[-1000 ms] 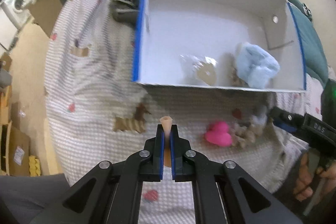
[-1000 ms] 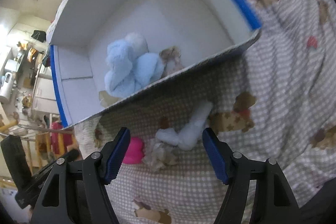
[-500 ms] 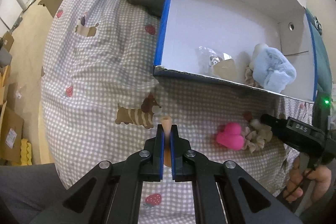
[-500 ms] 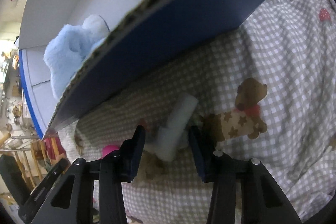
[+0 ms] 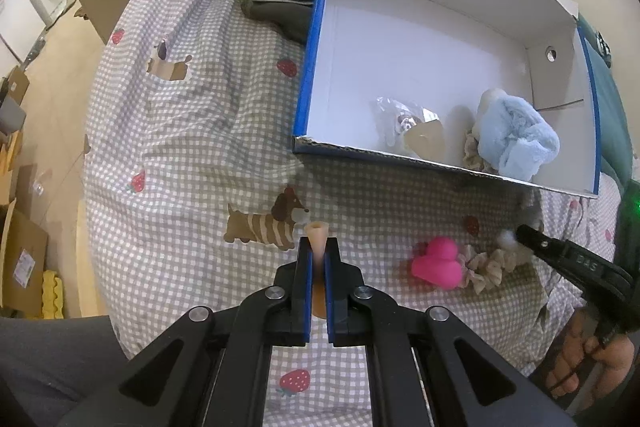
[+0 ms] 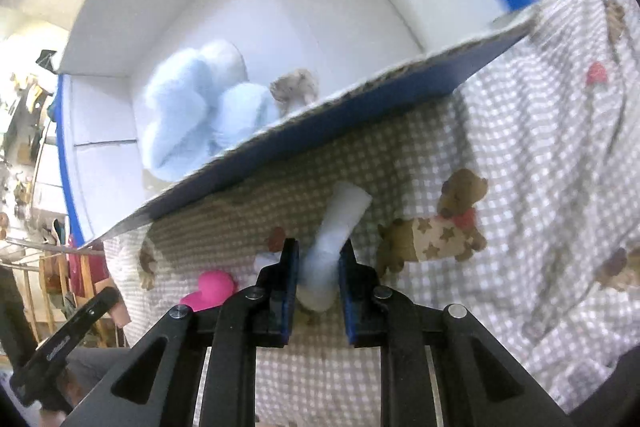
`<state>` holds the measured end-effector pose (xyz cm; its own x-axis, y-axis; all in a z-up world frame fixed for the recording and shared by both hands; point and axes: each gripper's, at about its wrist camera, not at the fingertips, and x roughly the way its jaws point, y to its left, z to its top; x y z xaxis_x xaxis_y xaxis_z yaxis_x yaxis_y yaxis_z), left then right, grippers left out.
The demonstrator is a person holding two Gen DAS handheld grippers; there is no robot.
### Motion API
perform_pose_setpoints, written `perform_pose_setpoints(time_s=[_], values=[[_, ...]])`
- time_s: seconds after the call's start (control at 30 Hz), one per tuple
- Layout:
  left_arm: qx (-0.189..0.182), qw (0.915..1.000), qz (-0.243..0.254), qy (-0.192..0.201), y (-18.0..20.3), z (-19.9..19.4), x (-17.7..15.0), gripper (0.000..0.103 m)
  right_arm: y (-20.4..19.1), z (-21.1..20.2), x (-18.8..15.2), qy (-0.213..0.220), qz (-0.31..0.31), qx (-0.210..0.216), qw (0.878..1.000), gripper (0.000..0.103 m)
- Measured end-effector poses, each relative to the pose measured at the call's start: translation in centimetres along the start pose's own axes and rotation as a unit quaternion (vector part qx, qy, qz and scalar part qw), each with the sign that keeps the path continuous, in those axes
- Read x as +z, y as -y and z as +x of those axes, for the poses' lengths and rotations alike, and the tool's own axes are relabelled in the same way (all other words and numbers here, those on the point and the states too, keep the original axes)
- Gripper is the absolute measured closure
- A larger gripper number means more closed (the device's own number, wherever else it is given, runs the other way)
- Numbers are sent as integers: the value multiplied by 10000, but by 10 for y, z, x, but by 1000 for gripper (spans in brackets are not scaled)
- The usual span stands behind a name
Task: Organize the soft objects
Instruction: 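Carry the tan peg and white sock over the box with both grippers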
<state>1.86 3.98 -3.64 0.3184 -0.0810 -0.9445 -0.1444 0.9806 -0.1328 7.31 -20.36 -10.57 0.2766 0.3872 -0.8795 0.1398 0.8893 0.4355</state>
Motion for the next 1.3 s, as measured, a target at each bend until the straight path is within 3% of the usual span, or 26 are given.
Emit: perform_pose_setpoints(time_s=[0.4,0.6,0.73,1.0,1.3], values=[[202,9998,84,20,0,2,-4,98,1,-45,-33,512,-25,403,9979,82],[164,9996,116,205,-2,-18,-7,98,-12,-69,-45,715,-352,745,9940,82],[107,9982,187,560,-1,-44,-1,98,-18,-87,-48,835,-512,1021,9899,82],[131,9938,272,1074,10,-75,31,98,-33,-121,-29,1253,-934,1278,9794,82],[228,9904,508,1266,40,-75,75,98,-51,-132,23,1602,-1310,1258,9702,82]])
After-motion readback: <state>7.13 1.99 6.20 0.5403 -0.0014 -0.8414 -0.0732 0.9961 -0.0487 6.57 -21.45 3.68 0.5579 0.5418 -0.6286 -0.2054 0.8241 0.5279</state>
